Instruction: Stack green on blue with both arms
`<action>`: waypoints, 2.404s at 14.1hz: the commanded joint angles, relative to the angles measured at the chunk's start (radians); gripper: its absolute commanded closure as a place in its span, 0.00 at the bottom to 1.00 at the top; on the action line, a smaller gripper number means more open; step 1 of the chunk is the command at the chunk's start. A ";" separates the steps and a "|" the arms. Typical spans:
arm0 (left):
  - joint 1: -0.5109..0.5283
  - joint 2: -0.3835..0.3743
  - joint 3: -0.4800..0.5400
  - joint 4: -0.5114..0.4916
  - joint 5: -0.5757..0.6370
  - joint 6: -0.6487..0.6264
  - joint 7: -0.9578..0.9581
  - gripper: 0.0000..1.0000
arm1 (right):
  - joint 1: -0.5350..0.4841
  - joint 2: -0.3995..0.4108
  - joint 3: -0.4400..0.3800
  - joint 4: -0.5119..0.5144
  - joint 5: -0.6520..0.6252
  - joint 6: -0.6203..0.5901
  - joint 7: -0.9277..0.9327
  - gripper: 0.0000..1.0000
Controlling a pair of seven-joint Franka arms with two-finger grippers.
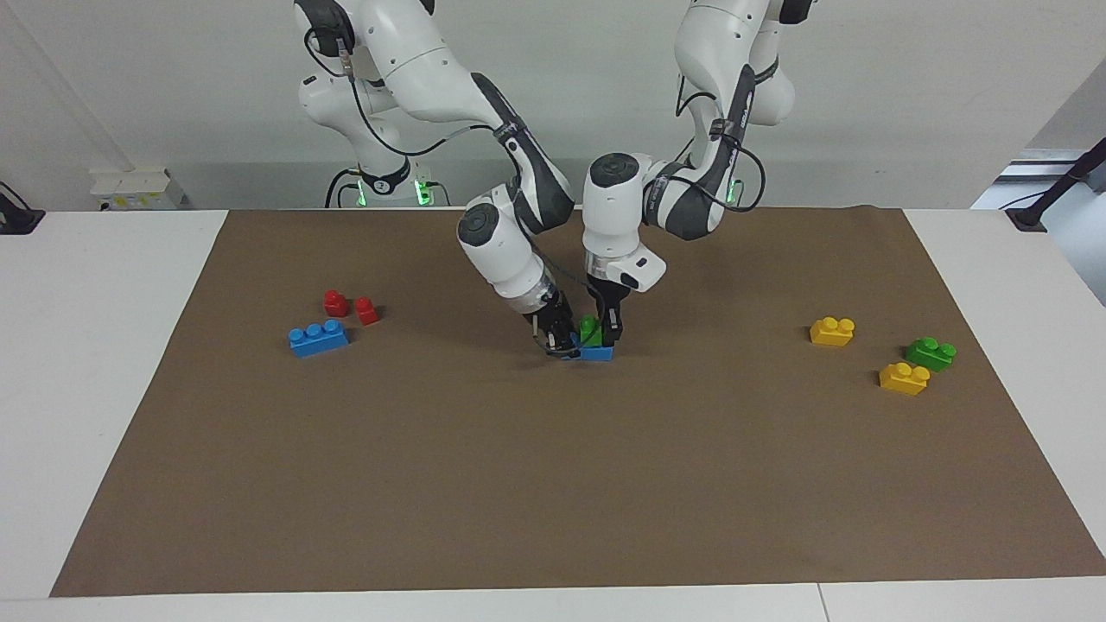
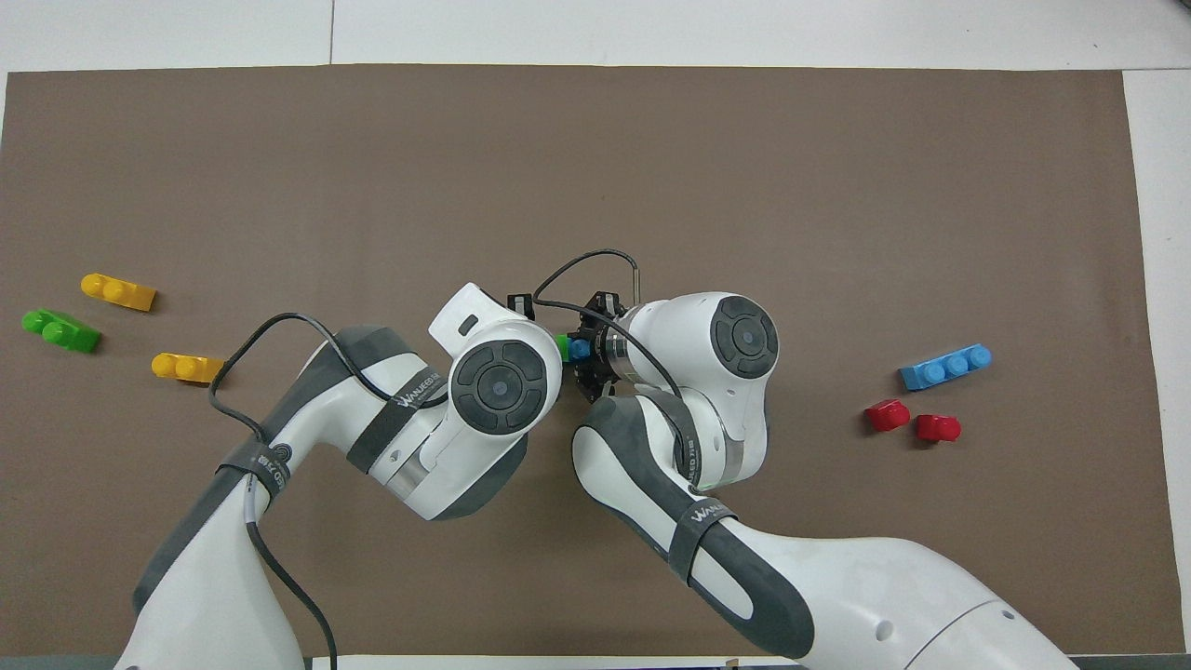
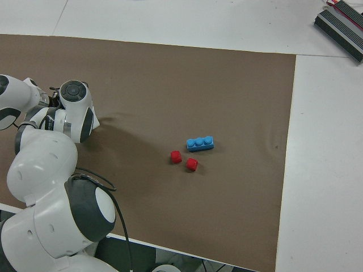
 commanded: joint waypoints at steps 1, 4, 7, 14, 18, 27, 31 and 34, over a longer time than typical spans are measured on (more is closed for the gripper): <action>0.000 0.044 0.016 -0.014 0.040 0.058 -0.021 1.00 | -0.007 -0.007 0.001 -0.015 0.022 0.016 -0.010 0.87; 0.006 0.049 0.016 -0.012 0.053 0.059 0.019 1.00 | -0.010 -0.007 0.001 -0.014 0.022 0.011 -0.007 0.19; 0.006 0.040 0.016 -0.011 0.053 0.045 0.056 0.00 | -0.021 -0.007 0.001 -0.011 0.022 -0.001 -0.007 0.06; 0.068 -0.048 0.014 0.000 0.051 -0.043 0.143 0.00 | -0.175 -0.017 -0.001 0.041 0.019 -0.169 -0.085 0.02; 0.103 -0.088 0.014 0.004 0.048 -0.097 0.203 0.00 | -0.333 -0.086 -0.012 0.043 -0.012 -0.367 -0.461 0.00; 0.279 -0.140 0.014 0.082 -0.010 -0.204 0.572 0.00 | -0.558 -0.280 -0.013 0.242 -0.435 -0.870 -1.362 0.00; 0.374 -0.137 0.014 0.110 -0.024 -0.211 0.881 0.00 | -0.561 -0.379 -0.010 0.284 -0.585 -0.993 -1.710 0.00; 0.425 -0.131 0.014 0.142 -0.026 -0.218 1.106 0.00 | -0.568 -0.403 -0.012 0.281 -0.588 -0.994 -1.748 0.00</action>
